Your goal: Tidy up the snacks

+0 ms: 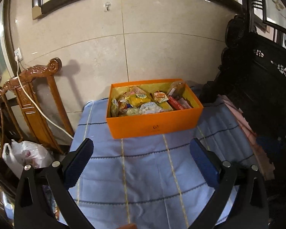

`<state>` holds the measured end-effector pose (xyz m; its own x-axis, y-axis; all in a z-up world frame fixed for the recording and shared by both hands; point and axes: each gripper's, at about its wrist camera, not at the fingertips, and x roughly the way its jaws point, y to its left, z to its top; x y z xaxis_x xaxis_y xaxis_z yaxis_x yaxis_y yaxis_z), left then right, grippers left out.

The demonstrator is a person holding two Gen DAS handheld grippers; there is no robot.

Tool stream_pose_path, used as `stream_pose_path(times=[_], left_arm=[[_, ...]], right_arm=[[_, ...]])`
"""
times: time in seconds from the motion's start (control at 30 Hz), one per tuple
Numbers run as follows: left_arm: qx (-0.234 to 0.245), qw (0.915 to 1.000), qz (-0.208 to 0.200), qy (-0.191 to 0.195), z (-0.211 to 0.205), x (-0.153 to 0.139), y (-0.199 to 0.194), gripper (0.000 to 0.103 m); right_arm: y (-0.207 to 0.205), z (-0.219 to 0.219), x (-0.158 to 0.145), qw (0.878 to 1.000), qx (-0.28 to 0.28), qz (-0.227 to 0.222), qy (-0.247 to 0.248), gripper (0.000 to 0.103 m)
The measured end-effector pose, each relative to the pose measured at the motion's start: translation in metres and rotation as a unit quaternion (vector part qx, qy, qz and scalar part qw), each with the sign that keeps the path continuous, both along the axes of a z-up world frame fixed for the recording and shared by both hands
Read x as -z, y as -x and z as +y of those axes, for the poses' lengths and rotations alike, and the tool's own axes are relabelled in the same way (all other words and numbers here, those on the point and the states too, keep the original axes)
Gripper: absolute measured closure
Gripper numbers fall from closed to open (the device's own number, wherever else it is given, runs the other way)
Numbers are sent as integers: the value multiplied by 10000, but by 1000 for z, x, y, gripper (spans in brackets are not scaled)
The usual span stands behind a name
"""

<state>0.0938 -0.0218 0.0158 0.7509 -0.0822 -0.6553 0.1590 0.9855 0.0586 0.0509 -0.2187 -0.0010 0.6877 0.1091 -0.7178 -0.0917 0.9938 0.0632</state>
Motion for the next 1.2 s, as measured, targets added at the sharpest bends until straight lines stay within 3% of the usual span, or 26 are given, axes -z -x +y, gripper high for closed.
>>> stream_pose_path(times=[0.17, 0.33, 0.5, 0.87, 1.2], left_arm=[[-400, 9976, -178, -544, -8, -14, 25, 4], [-668, 9974, 135, -249, -2, -20, 37, 4], [-810, 9961, 292, -214, -2, -16, 39, 4], [-547, 9981, 271, 8, -8, -19, 43, 4], [-464, 9986, 269, -34, -15, -19, 46, 4]], right_arm=[[14, -10, -19, 9998, 81, -196, 10, 5], [21, -16, -30, 9994, -91, -305, 96, 5], [26, -21, -31, 9994, -171, -296, 114, 5], [34, -25, -28, 9994, -162, -284, 114, 5], [36, -25, -28, 9994, -147, -283, 154, 5]])
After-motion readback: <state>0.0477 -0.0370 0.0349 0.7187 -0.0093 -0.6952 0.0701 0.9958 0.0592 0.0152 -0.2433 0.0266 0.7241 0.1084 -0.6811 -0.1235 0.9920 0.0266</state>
